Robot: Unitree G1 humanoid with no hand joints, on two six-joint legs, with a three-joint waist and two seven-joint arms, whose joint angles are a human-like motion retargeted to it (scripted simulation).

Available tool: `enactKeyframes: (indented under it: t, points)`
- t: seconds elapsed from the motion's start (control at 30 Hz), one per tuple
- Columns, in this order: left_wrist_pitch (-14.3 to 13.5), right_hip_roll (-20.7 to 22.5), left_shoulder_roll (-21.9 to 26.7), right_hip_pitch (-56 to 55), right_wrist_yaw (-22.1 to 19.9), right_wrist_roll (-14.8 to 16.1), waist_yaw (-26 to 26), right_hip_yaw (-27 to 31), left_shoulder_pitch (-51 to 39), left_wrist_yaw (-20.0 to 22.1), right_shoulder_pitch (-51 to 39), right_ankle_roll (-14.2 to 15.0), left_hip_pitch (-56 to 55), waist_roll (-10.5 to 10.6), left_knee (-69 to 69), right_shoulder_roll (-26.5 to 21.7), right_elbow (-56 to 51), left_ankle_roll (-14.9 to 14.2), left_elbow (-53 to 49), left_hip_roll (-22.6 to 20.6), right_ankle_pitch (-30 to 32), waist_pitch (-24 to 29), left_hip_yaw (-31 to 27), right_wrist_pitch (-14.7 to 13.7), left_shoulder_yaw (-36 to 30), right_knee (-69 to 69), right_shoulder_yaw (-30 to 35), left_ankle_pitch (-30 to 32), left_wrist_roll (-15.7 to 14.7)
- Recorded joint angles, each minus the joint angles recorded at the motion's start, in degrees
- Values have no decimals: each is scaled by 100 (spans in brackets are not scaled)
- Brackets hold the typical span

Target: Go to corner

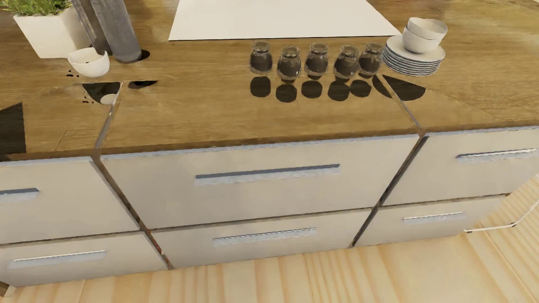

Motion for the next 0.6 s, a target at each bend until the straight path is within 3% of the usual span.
enactKeyframes:
  t: [0.2, 0.6]
  points:
    - [0, -14, -20, 101, 0, 0, -6, 0, -93, 0, -108, 0, 163, -11, -92, -1, -77, 0, 54, -23, -1, 5, 0, 0, -387, -53, 227, -72, 0]
    - [0, -4, -23, 84, 0, 0, 10, 0, -83, 0, -102, 0, 139, 8, -87, 23, 33, 0, 89, -20, 8, -14, 0, 0, -333, -78, 246, -72, 0]
